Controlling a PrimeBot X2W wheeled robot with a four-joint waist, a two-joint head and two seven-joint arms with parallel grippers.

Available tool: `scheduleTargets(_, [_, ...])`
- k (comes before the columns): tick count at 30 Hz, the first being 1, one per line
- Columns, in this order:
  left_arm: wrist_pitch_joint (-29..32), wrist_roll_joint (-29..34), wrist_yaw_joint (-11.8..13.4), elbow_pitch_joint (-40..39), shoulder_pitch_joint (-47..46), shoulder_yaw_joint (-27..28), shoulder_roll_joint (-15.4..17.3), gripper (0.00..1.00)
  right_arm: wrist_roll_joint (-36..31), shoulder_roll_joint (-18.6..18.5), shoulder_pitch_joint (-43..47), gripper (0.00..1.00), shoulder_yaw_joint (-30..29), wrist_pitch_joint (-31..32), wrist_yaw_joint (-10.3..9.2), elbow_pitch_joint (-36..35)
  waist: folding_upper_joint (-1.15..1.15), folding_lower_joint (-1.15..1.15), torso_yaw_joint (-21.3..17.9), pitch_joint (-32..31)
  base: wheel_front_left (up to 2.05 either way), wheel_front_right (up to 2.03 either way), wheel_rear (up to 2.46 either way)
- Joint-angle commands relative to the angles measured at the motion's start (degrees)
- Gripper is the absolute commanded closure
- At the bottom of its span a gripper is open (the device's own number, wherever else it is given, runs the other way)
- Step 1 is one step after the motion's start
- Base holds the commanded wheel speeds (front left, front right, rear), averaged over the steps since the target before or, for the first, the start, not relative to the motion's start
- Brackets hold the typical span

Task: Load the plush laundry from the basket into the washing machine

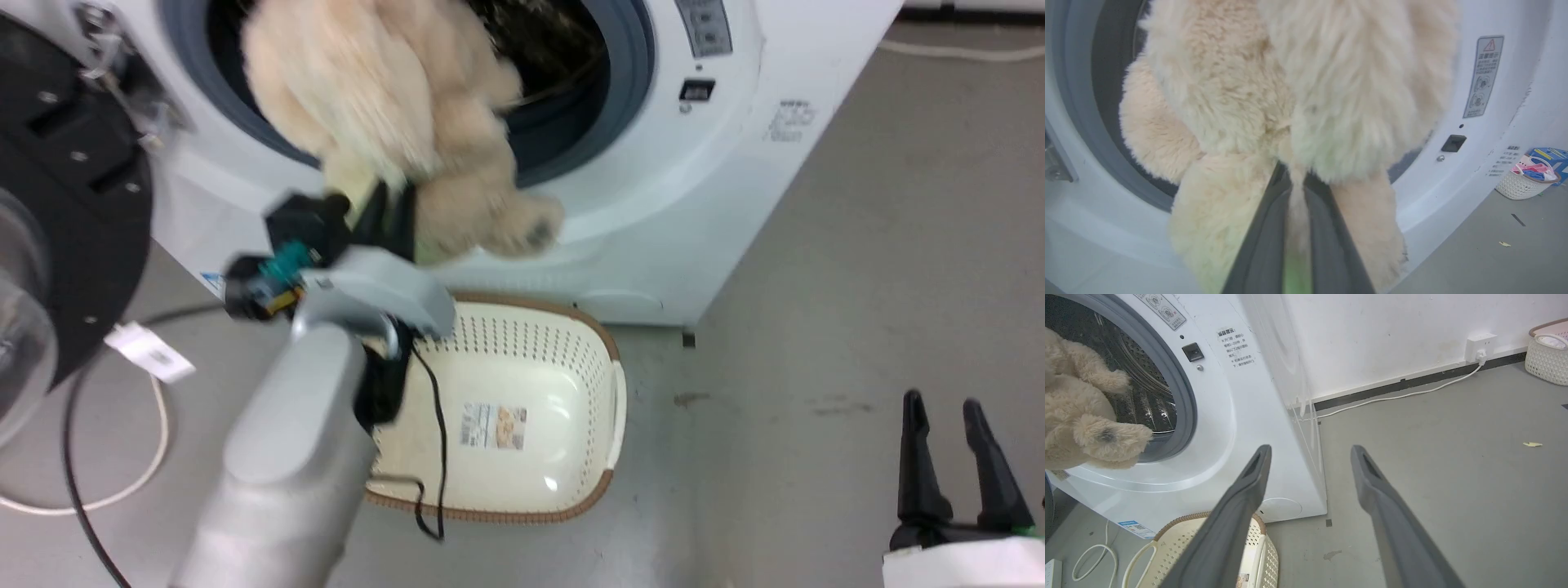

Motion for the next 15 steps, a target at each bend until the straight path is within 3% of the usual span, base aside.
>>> scheduleTargets(1, [-0.72,0.39,-0.17,-0.36,-2.49,1.11,0.55,1.00,-0.26,-0.03,-1.39,0.00,0.01,-0.25,-0.04,-0.59,0.00,-0.01,-1.17,2.41,0.00,0.00,0.00])
scheduleTargets(15, [-0.73,2.07,-2.29,6.14,-17.27,6.55,5.24,1.00,0.92,-0.03,-5.27,0.00,0.85,-0.25,-0.04,-2.77,0.00,-0.01,-6.56,12.43,0.00,0.00,0.00])
